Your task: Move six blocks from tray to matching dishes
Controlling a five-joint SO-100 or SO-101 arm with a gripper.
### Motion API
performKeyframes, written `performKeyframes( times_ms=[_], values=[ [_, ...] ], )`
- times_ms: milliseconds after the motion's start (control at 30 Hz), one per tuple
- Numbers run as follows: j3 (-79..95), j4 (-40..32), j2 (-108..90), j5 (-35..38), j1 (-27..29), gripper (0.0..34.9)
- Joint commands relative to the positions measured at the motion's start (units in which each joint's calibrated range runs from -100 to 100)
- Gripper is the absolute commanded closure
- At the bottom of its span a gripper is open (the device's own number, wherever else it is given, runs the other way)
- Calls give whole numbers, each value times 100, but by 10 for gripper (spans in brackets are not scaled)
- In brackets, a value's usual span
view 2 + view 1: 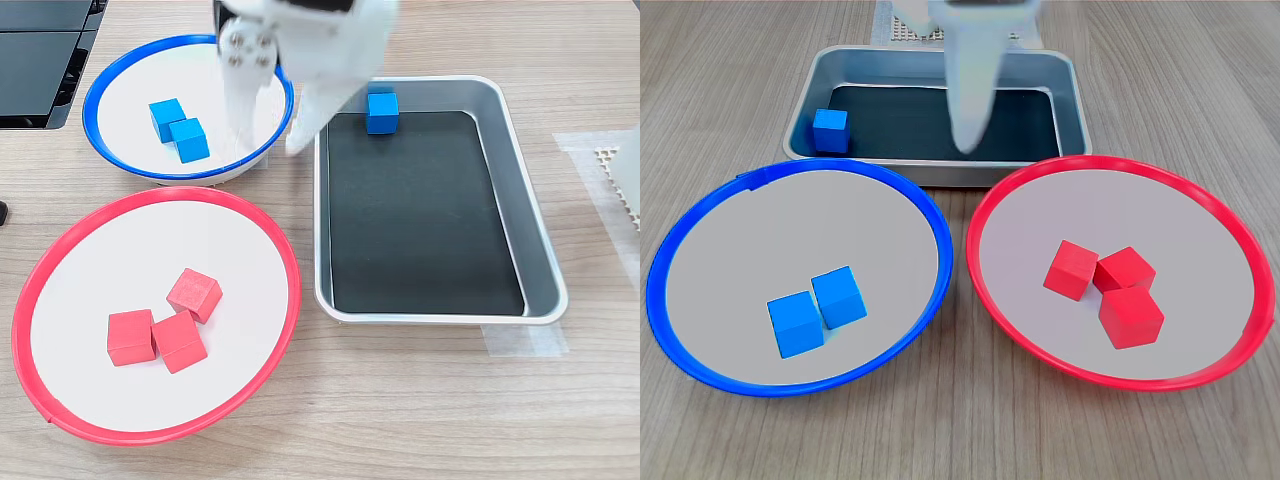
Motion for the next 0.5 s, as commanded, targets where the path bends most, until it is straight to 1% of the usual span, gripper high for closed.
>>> performKeyframes(
  times_ms=[0, 100, 200, 233, 267, 333, 367, 400, 433, 467],
  values=[
    [695, 845, -1215, 371, 879, 348],
    [1578, 1059, -1761, 850, 1745, 348],
    [2324, 779, -1957, 1241, 2545, 347],
    [2452, 704, -1965, 1324, 2677, 347],
    [2588, 589, -1957, 1382, 2828, 335],
    [2834, 259, -1914, 1416, 2959, 264],
    [2916, 135, -1880, 1421, 2969, 237],
    [2961, 69, -1863, 1421, 2969, 224],
    [3007, -55, -1786, 1411, 2950, 196],
    [3016, -121, -1735, 1392, 2931, 183]
  ],
)
